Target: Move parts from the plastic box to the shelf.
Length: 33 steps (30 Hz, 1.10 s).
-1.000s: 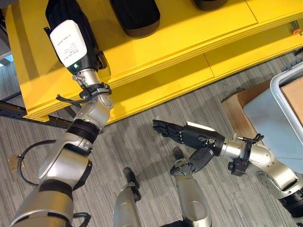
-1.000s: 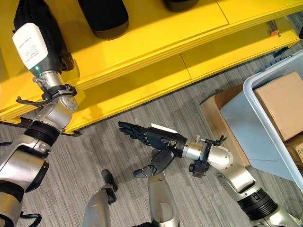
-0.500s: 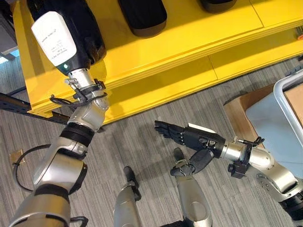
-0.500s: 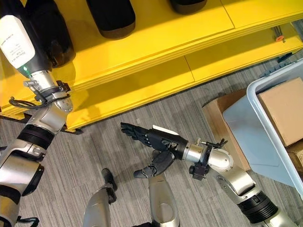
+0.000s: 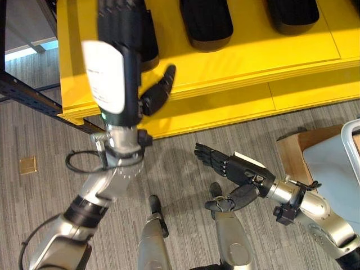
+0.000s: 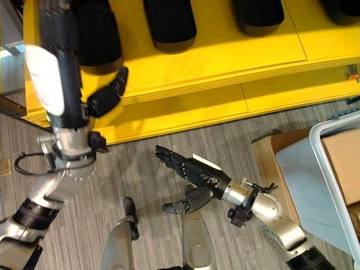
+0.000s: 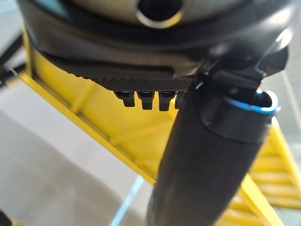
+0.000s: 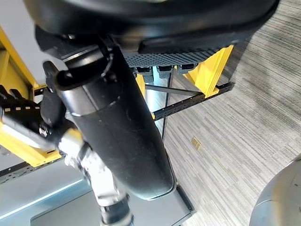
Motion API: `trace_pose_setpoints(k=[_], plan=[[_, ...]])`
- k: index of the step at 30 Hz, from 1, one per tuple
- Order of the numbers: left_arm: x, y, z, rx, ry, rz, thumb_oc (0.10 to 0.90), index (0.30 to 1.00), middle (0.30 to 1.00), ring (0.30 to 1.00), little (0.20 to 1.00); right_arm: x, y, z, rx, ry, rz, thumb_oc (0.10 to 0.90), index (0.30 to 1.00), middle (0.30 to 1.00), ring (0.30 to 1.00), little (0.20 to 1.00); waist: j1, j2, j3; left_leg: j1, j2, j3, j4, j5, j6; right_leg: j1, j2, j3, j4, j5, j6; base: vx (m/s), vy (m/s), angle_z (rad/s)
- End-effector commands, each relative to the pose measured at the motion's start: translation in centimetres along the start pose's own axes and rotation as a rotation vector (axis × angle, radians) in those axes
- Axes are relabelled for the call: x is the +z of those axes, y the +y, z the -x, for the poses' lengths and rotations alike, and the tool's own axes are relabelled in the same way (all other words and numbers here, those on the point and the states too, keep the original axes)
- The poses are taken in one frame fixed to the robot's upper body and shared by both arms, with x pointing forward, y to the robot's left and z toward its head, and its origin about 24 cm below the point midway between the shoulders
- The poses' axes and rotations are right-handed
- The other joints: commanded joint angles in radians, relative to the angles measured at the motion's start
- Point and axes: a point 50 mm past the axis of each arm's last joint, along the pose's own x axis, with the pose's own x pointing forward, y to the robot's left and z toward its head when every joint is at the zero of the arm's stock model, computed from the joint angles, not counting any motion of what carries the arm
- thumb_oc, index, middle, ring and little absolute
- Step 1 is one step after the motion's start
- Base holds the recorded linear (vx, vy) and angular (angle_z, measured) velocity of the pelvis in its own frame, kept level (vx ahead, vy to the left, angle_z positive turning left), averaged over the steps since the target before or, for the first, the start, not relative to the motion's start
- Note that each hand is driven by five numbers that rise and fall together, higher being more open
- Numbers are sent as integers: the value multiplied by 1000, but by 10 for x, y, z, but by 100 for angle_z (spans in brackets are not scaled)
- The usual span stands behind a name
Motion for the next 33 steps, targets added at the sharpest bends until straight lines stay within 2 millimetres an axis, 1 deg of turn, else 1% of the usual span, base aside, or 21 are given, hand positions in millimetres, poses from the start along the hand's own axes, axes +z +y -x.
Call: trace_pose_setpoints(k=[1,2,3,6,7,8,9,11,12,13,14,16,17,18,19,20,21,22,25,27,33], plan=[[20,20,-3,-36,-172,90,900,1000,1000,1000,1000,43,10,-1,8,-317,59,900,1000,1000,1000,1000,16,-22,-107,25,-72,37,23,-110,119,109,52,-128,-73,-77,-121,33,-74,21],[25,20,10,-99,-167,139,900,1000,1000,1000,1000,41,10,4,-8,-319,53,900,1000,1000,1000,1000,24,-21,-119,40,-70,34,10,-106,118,132,48,-136,-93,-72,-116,22,-48,14],[26,20,13,-118,-161,154,900,1000,1000,1000,1000,41,10,5,-12,-320,52,900,1000,1000,1000,1000,26,-20,-122,44,-69,34,6,-105,117,138,47,-138,-99,-70,-115,29,-39,13],[28,18,32,-248,-103,233,900,1000,1000,1000,1000,38,10,10,-36,-314,31,900,1000,1000,1000,1000,36,-16,-146,75,-64,32,-26,-94,112,177,41,-147,-140,-58,-106,32,-19,10],[29,19,47,-308,-62,273,900,1000,1000,1000,1000,35,10,15,-55,-309,4,900,1000,1000,1000,1000,41,-13,-169,105,-58,33,-61,-84,107,210,37,-151,-181,-47,-97,50,-11,3],[29,19,49,-314,-56,277,900,1000,1000,1000,1000,34,10,15,-57,-307,0,900,1000,1000,1000,1000,42,-13,-172,111,-58,33,-68,-81,106,217,37,-151,-188,-44,-96,100,10,3],[26,19,62,-384,21,322,900,1000,1000,1000,1000,30,8,20,-88,-299,-32,900,1000,1000,1000,1000,46,-11,-196,136,-50,35,-97,-67,98,242,33,-156,-220,-31,-87,90,24,6],[29,19,76,-439,53,337,900,1000,1000,1000,1000,26,7,26,-115,-282,-51,900,1000,1000,1000,1000,49,-9,-223,165,-42,34,-131,-51,92,271,29,-159,-259,-12,-79,108,38,6],[26,20,91,-511,116,348,900,1000,1000,1000,1000,20,5,32,-145,-260,-68,900,1000,1000,1000,1000,52,-8,-255,188,-29,36,-162,-38,83,294,20,-161,-292,5,-69,124,52,2],[23,21,99,-546,181,369,900,1000,1000,1000,1000,17,4,36,-154,-249,-88,900,1000,1000,1000,1000,53,-7,-274,206,-23,40,-185,-30,79,310,16,-162,-315,14,-63,188,96,2],[12,22,119,-636,323,388,900,1000,1000,1000,1000,9,4,43,-175,-219,-102,900,1000,1000,1000,1000,53,-4,-317,250,-6,52,-240,-7,64,351,8,-165,-370,36,-47,149,87,5],[8,24,133,-721,394,436,900,1000,1000,1000,1000,7,2,48,-186,-205,-111,900,1000,1000,1000,1000,55,-2,-345,280,9,61,-280,8,53,379,0,-166,-418,57,-33,90,65,0],[7,24,136,-752,419,451,900,1000,1000,1000,1000,7,2,50,-188,-201,-114,900,1000,1000,1000,1000,54,0,-354,288,15,64,-291,11,49,388,-3,-167,-432,62,-28,39,66,-5],[8,24,144,-820,440,480,900,1000,1000,1000,1000,7,0,53,-196,-192,-113,900,1000,1000,1000,1000,53,3,-368,299,22,67,-300,11,44,403,-8,-169,-461,75,-21,44,82,-5],[6,24,152,-855,494,485,900,1000,1000,1000,1000,7,-1,53,-199,-188,-122,900,1000,1000,1000,1000,49,6,-384,312,25,74,-304,8,38,420,-16,-171,-499,97,-8,48,95,-4],[1,22,160,-900,593,513,900,1000,1000,1000,1000,8,-1,52,-195,-189,-125,900,1000,1000,1000,1000,47,8,-392,323,24,84,-304,2,36,434,-21,-174,-525,112,1,48,72,-5],[-2,21,166,-922,655,537,900,1000,1000,1000,1000,8,-1,52,-189,-188,-125,900,1000,1000,1000,1000,46,9,-398,327,23,87,-304,-1,36,438,-22,-174,-535,117,5,40,53,-7],[-5,18,177,-974,739,552,900,1000,1000,1000,1000,8,0,50,-182,-185,-123,900,1000,1000,1000,1000,43,11,-409,336,19,94,-304,-9,38,444,-22,-174,-548,124,10,32,31,-9],[-8,18,185,-1014,793,548,900,1000,1000,1000,1000,10,0,49,-178,-185,-121,900,1000,1000,1000,1000,41,12,-420,345,15,101,-304,-16,39,446,-22,-170,-550,128,14,25,20,-7],[-10,16,191,-1059,865,597,900,1000,1000,1000,1000,12,1,48,-172,-179,-123,900,1000,1000,1000,1000,39,13,-432,353,11,104,-304,-24,43,449,-22,-170,-550,127,16,37,17,-5],[-8,16,188,-1076,870,626,900,1000,1000,1000,1000,13,6,49,-168,-179,-135,900,1000,1000,1000,1000,36,12,-440,369,3,115,-304,-37,49,453,-25,-171,-550,128,24,24,0,-5]])
